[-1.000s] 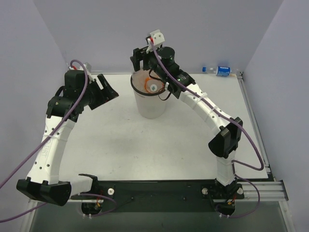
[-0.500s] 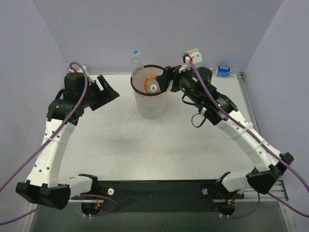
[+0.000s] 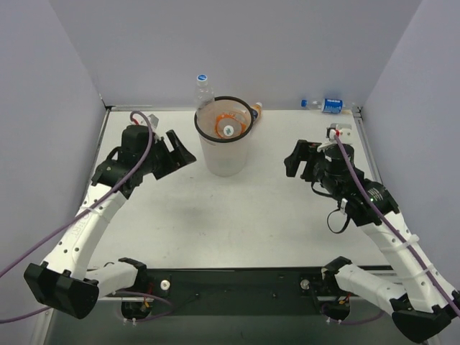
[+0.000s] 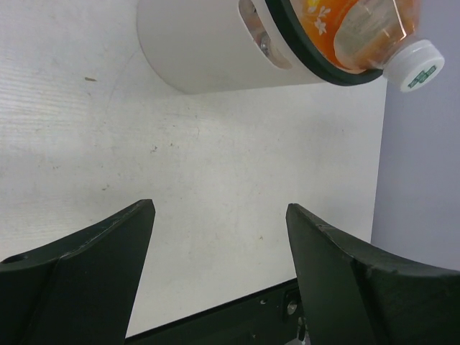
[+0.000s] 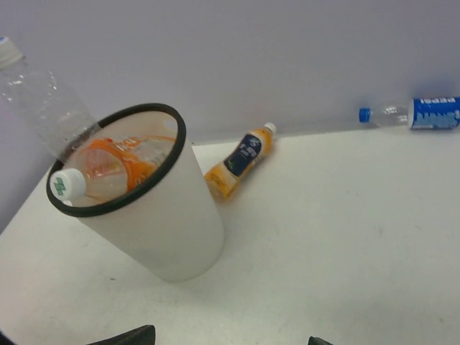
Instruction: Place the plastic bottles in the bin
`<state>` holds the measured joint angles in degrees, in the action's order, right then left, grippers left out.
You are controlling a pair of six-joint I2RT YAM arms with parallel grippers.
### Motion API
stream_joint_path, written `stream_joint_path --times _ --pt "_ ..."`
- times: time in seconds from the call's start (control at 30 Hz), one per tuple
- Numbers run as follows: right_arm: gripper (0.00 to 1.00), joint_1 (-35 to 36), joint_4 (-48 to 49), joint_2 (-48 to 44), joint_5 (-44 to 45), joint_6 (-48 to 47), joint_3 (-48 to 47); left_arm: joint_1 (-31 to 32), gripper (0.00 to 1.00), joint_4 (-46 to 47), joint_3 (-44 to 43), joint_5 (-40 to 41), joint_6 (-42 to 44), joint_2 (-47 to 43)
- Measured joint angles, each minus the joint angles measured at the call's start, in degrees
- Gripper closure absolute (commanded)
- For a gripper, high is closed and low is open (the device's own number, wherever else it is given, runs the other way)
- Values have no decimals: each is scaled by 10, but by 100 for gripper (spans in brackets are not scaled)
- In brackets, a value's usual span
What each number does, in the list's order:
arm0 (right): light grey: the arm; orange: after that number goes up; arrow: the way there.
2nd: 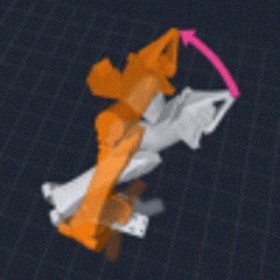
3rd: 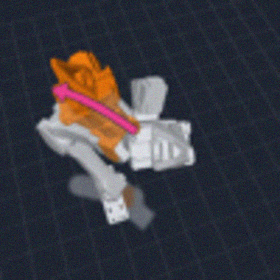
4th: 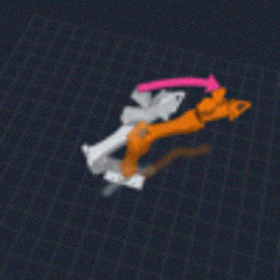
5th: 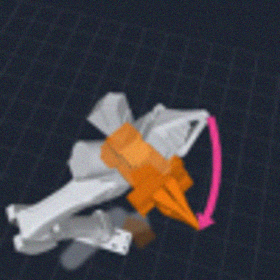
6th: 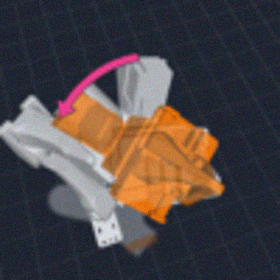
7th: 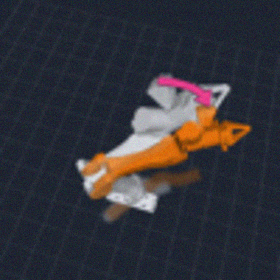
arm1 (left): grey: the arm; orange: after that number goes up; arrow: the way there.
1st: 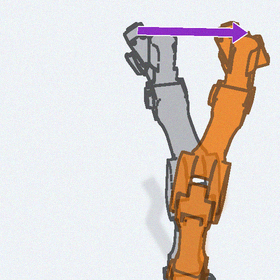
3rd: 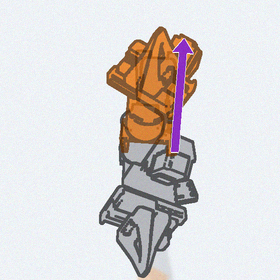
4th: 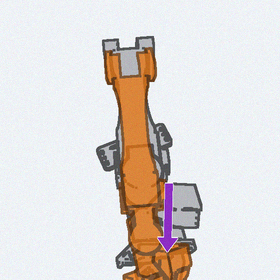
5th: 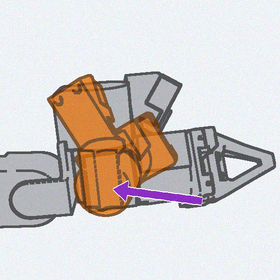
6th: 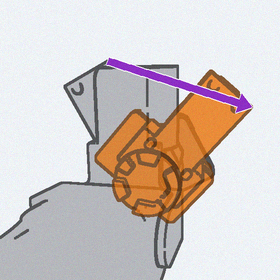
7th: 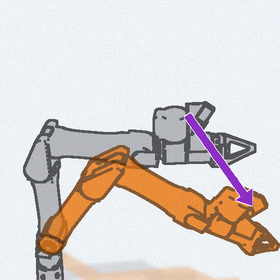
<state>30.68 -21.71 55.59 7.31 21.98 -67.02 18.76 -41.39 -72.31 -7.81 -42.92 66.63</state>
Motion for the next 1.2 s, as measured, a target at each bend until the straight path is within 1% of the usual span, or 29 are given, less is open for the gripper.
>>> stream_joint_path --times 0.07,0.17,0.27,0.3,0.33,0.47,0.6,0.87,1.03,1.2 --pt "22 -8 -30 -24 3 19 21 16 14 21 29 2 -3 -7" --pt "18 -17 -68 -54 4 52 50 31 13 40 78 7 -5 -25" --pt "9 -22 -95 -77 1 84 86 37 11 74 148 12 -5 -63" --pt "2 -22 -104 -85 -2 96 97 38 10 85 174 14 -5 -80" --pt "0 -22 -111 -91 -4 109 108 38 9 94 199 16 -5 -99" --pt "0 -22 -143 -111 -1 159 123 38 7 125 274 26 -6 -168" --pt "0 -22 -176 -133 30 206 123 38 6 137 304 36 -6 -217" --pt "0 -22 -208 -152 63 250 123 38 6 169 323 33 -26 -216" --pt "0 -22 -212 -173 69 252 151 38 6 188 351 31 -46 -222" --pt "0 -22 -219 -179 68 243 158 38 6 192 353 30 -50 -222"
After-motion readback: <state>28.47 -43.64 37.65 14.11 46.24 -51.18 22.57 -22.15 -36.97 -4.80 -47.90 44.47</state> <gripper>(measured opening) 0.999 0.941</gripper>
